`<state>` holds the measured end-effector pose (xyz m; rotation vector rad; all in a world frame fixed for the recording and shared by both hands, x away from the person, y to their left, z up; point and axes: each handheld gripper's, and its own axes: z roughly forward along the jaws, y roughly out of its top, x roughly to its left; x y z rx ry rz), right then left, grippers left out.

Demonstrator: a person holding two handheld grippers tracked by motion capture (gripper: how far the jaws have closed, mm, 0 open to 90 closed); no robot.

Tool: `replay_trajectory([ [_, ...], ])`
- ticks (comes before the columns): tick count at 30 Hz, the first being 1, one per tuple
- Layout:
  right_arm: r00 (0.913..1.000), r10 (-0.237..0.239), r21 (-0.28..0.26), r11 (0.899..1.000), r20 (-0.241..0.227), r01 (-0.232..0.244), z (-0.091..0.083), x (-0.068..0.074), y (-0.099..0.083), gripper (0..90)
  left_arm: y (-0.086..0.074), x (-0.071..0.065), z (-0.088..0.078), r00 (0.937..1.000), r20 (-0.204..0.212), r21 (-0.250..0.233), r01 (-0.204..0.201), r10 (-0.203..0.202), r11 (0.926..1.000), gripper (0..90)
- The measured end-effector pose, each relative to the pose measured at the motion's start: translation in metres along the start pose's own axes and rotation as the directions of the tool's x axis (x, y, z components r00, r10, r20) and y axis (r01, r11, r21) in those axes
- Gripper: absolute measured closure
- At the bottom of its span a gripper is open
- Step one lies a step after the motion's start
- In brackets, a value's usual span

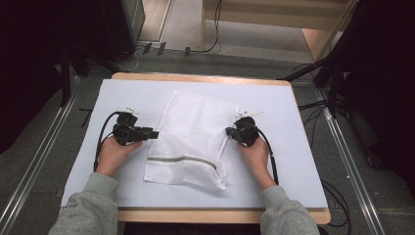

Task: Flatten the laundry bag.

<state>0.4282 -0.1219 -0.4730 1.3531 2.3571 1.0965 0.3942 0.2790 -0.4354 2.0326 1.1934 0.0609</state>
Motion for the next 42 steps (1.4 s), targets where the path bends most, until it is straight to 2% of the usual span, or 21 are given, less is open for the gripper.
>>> replay_trajectory([
  [13, 0.999, 0.03, -0.018, 0.999, 0.033, -0.03, 0.005, -0.033, 0.022, 90.0, -0.008, -0.005, -0.006, 1.0, -0.002, -0.01, 0.004, -0.004, 0.9999, 58.2],
  [21, 0.9972, 0.038, -0.04, 0.999, 0.064, -0.036, 0.013, -0.054, 0.035, 90.0, -0.013, -0.017, -0.005, 0.9999, 0.004, 0.0, -0.012, 0.012, 0.9999, 57.1],
  [24, 0.9971, 0.067, -0.032, 0.997, 0.037, -0.066, 0.012, -0.057, 0.035, 87.9, -0.015, -0.021, -0.005, 0.9998, 0.004, 0.003, -0.017, 0.017, 0.9999, 56.7],
  [26, 0.9971, 0.069, -0.035, 0.997, 0.031, -0.068, 0.004, -0.054, 0.035, 85.5, -0.016, -0.022, -0.007, 0.9998, 0.005, 0.005, -0.019, 0.019, 0.9998, 56.2],
  [28, 0.9985, 0.051, -0.051, 0.997, 0.02, -0.05, -0.005, -0.05, 0.033, 80.9, -0.017, -0.022, -0.007, 0.9999, 0.01, 0.008, -0.009, 0.009, 0.9999, 55.0],
  [32, 0.9991, 0.042, -0.071, 0.997, 0.004, -0.041, -0.023, -0.042, 0.023, 79.4, -0.017, -0.023, -0.007, 1.0, 0.004, 0.009, -0.009, 0.009, 0.9999, 54.2],
  [42, 0.9987, 0.014, -0.061, 0.998, -0.048, -0.017, -0.056, -0.016, -0.001, 75.3, -0.015, -0.016, 0.002, 1.0, -0.007, 0.016, -0.004, 0.004, 0.9999, 53.7],
])
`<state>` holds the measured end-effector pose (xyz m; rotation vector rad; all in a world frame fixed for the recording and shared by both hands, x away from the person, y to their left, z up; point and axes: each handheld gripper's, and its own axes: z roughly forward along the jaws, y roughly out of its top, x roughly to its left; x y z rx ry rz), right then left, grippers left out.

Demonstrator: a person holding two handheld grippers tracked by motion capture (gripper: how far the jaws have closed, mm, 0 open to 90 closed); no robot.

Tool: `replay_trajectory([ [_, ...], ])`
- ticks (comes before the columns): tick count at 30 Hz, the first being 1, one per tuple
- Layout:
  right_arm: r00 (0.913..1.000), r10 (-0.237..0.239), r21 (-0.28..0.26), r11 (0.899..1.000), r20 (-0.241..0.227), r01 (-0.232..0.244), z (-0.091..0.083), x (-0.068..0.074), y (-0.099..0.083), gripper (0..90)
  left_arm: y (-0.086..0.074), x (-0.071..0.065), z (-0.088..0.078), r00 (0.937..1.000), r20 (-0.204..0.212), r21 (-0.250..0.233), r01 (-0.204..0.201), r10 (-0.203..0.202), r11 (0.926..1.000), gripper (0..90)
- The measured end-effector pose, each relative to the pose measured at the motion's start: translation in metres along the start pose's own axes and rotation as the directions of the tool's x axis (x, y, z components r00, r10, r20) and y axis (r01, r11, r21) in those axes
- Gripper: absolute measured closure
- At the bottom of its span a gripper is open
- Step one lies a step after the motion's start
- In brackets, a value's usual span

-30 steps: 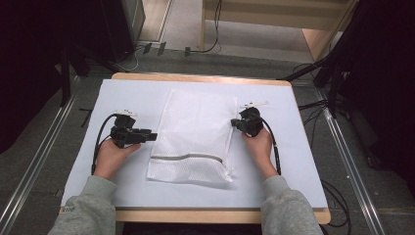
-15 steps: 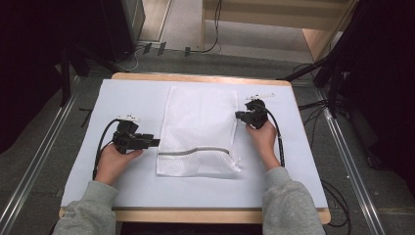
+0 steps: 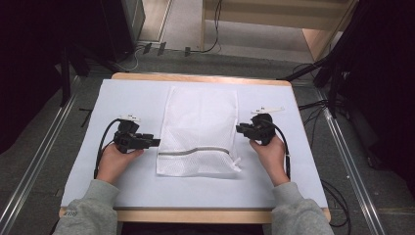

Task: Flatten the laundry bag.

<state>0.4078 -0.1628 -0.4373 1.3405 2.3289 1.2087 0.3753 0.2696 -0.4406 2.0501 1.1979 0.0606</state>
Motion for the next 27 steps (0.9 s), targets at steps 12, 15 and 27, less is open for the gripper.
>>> replay_trajectory([
  [12, 0.9985, -0.032, 0.013, 0.999, -0.043, 0.033, -0.031, 0.027, -0.03, 71.4, 0.008, -0.001, 0.006, 0.9998, 0.004, -0.008, -0.019, 0.019, 0.9998, 55.4],
  [15, 0.9981, -0.037, 0.016, 0.999, -0.05, 0.038, -0.037, 0.03, -0.036, 70.8, 0.012, -0.003, 0.009, 0.9999, 0.01, -0.008, 0.011, -0.011, 0.9999, 58.1],
  [27, 0.9981, -0.022, 0.024, 0.999, -0.057, 0.024, -0.051, 0.039, -0.051, 70.0, 0.027, -0.003, 0.02, 0.9988, 0.049, -0.02, 0.003, -0.002, 0.9998, 90.0],
])
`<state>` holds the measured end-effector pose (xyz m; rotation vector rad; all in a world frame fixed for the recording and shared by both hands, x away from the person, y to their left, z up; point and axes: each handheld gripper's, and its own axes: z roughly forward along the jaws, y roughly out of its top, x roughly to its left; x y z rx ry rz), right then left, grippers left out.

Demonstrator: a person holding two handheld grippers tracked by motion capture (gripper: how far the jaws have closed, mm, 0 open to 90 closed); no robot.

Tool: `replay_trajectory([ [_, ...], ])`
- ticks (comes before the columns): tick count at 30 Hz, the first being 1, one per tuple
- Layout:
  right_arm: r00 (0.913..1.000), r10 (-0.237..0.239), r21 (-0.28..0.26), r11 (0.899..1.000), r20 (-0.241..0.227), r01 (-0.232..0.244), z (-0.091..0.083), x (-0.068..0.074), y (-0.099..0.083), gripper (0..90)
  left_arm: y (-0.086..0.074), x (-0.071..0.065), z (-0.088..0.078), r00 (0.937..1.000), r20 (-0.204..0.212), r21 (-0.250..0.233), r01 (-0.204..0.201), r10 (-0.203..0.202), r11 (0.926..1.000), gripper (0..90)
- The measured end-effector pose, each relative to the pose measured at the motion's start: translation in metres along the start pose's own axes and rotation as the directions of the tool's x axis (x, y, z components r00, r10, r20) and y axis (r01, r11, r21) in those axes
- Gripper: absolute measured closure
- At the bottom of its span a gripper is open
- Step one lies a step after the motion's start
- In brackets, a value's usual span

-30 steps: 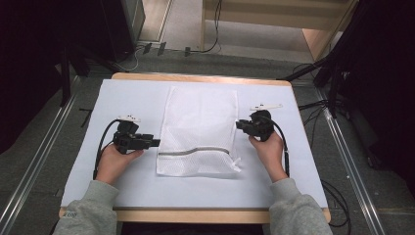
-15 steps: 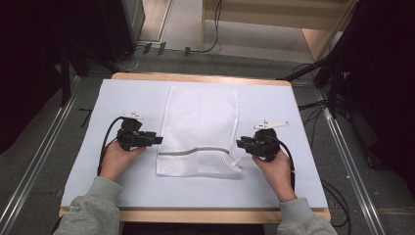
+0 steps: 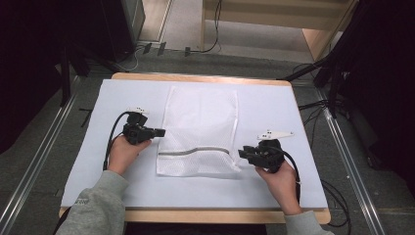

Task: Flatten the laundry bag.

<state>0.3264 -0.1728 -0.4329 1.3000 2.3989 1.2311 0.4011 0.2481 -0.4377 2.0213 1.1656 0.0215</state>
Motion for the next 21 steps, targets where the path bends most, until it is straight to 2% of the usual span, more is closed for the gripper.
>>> replay_trajectory([
  [2, 1.0, 0.001, 0.0, 1.0, -0.001, -0.001, -0.001, 0.001, -0.002, 69.7, 0.002, 0.001, 0.003, 0.9999, 0.013, -0.001, 0.006, -0.006, 1.0, 90.0],
  [7, 0.9999, 0.002, -0.007, 1.0, -0.012, -0.002, -0.004, 0.005, -0.003, 68.0, 0.005, 0.0, 0.013, 0.9997, -0.009, 0.018, -0.023, 0.023, 0.9996, 90.0],
  [12, 0.9999, 0.001, 0.027, 1.0, -0.012, -0.001, 0.004, 0.01, -0.006, 67.8, 0.005, 0.003, 0.021, 0.9991, -0.018, 0.04, -0.037, 0.037, 0.9985, 89.3],
  [13, 1.0, 0.0, 0.038, 0.999, -0.008, 0.0, 0.008, 0.01, -0.006, 69.5, 0.005, 0.004, 0.023, 0.999, -0.025, 0.046, -0.037, 0.038, 0.9982, 88.7],
  [16, 0.9999, 0.006, 0.1, 0.995, -0.016, -0.005, 0.016, 0.007, -0.009, 87.4, 0.004, 0.007, 0.027, 0.9987, -0.033, 0.07, -0.037, 0.04, 0.9968, 88.6],
  [17, 0.9997, 0.008, 0.12, 0.993, -0.021, -0.006, 0.017, 0.006, -0.01, 90.0, 0.004, 0.007, 0.028, 0.9987, -0.032, 0.077, -0.038, 0.041, 0.9963, 88.6],
  [21, 0.9999, 0.006, 0.141, 0.99, -0.016, -0.003, 0.011, 0.006, -0.015, 90.0, 0.003, 0.007, 0.029, 0.9984, -0.032, 0.077, -0.045, 0.047, 0.996, 88.1],
])
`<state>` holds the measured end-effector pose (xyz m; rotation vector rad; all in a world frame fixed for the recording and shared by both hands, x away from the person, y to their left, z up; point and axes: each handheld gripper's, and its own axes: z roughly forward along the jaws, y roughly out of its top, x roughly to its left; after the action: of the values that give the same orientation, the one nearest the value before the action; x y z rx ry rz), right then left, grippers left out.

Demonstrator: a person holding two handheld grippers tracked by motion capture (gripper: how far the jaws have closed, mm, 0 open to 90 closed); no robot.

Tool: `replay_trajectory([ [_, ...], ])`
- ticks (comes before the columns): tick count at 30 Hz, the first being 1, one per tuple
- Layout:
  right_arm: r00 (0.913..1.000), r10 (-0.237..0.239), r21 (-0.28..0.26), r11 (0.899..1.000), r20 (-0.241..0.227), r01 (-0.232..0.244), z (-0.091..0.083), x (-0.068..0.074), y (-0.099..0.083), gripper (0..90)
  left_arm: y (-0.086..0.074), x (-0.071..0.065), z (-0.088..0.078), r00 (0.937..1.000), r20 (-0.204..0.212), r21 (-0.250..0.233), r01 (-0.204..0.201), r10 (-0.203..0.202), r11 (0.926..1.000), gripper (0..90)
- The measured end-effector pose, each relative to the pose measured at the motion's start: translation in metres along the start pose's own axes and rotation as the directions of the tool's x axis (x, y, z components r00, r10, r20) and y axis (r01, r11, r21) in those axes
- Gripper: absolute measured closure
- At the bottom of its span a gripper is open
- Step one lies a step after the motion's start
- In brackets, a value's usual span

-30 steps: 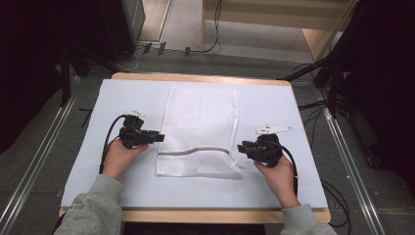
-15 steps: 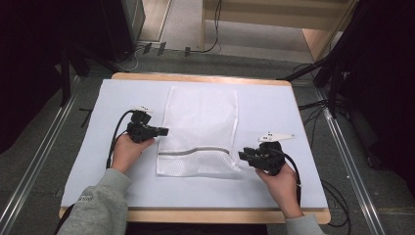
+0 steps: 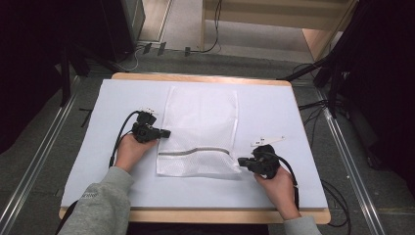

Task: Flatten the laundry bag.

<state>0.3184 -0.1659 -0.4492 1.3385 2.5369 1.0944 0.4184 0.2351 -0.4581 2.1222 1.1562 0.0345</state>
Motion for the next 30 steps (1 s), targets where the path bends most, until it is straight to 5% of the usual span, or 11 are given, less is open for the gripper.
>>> replay_trajectory([
  [11, 0.9988, 0.037, 0.006, 0.999, 0.031, -0.038, -0.022, -0.009, -0.024, 90.0, -0.002, 0.0, 0.0, 0.9999, -0.005, -0.008, -0.009, 0.009, 0.9999, 87.7],
  [21, 0.9989, 0.045, 0.016, 0.999, 0.015, -0.046, -0.015, -0.021, -0.028, 89.8, -0.001, -0.001, -0.003, 0.9994, 0.028, 0.003, 0.021, -0.021, 0.9998, 77.3],
  [30, 0.9999, 0.003, -0.088, 0.996, 0.013, -0.002, -0.019, -0.019, -0.02, 62.0, 0.001, -0.012, -0.02, 0.9988, 0.045, -0.038, -0.017, 0.019, 0.9991, 58.0],
])
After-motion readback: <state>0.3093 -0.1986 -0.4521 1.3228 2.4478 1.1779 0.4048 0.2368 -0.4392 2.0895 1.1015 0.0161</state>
